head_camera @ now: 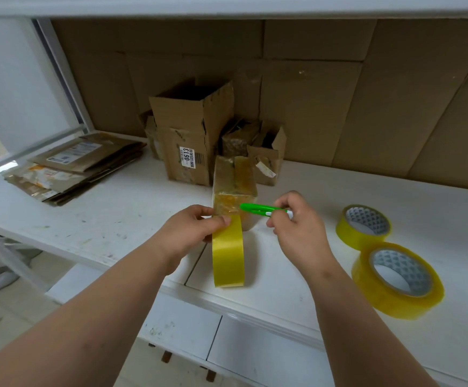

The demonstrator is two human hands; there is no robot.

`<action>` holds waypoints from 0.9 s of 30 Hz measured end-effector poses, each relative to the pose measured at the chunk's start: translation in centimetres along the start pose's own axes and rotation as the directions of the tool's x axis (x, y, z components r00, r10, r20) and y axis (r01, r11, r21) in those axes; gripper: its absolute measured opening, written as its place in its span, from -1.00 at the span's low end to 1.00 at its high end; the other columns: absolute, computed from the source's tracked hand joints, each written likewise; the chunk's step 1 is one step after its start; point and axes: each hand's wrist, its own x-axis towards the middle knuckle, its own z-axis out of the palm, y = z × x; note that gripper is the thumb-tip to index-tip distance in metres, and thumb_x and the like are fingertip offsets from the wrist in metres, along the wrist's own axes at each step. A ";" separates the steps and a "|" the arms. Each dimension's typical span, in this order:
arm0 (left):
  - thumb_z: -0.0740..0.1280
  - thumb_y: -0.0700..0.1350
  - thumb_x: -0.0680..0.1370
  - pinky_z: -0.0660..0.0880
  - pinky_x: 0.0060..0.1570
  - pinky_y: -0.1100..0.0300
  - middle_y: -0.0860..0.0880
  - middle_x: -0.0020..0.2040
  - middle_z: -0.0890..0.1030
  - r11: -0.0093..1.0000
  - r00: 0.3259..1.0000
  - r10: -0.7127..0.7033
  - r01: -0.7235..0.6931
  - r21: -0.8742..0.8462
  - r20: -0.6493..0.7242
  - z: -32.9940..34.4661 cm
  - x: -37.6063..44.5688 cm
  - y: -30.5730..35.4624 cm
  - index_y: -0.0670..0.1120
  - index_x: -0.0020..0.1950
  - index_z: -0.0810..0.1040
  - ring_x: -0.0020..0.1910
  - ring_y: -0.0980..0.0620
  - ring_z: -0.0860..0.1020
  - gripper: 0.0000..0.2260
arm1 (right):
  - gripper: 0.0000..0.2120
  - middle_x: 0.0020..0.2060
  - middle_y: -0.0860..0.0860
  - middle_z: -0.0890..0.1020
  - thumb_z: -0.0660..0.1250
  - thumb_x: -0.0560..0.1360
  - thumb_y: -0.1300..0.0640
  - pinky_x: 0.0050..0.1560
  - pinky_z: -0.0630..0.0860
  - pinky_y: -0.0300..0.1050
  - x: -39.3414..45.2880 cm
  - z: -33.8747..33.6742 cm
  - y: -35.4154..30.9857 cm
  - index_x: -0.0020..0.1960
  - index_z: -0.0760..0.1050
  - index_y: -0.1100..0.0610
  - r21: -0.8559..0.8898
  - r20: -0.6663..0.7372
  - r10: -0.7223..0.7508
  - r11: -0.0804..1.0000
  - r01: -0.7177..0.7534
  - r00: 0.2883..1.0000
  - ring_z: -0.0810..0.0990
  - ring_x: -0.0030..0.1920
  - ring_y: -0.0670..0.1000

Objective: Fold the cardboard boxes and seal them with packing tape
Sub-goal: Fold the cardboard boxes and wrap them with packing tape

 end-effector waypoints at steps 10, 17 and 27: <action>0.49 0.01 0.45 0.48 0.29 -0.06 -0.14 0.08 0.68 0.960 0.979 -0.175 0.192 -0.202 0.100 0.2 0.6 -0.4 -0.09 0.16 0.61 0.15 -0.15 0.61 -0.67 | -0.89 -0.23 -0.16 0.57 0.34 0.55 0.03 -0.29 0.36 -0.27 1.6 1.1 0.1 0.04 0.59 -0.14 -0.100 0.084 -0.168 0.979 0.176 0.982 0.49 -0.32 -0.15; 0.46 -0.03 0.48 0.48 0.18 -0.02 -0.02 -0.03 0.68 0.945 0.986 -0.135 0.159 -0.286 0.100 0.5 1.0 -0.7 -0.02 0.16 0.61 0.10 -0.08 0.60 -0.73 | -0.83 -0.04 -0.01 0.65 0.35 0.55 0.09 0.14 0.49 0.11 2.3 2.3 -0.7 0.10 0.65 -0.03 -0.323 0.107 -0.343 0.876 0.359 0.933 0.59 -0.05 0.04; 0.49 0.07 0.27 0.38 0.37 -0.13 -0.03 0.08 0.64 0.928 0.991 -0.113 0.133 -0.349 0.077 1.2 0.9 -1.0 -0.07 0.16 0.56 0.24 -0.02 0.53 -0.49 | -0.84 -0.16 0.12 0.65 0.39 0.53 0.17 0.11 0.48 0.06 2.1 3.2 -0.9 0.07 0.70 0.07 -0.460 0.140 -0.448 0.760 0.459 0.883 0.61 -0.10 0.19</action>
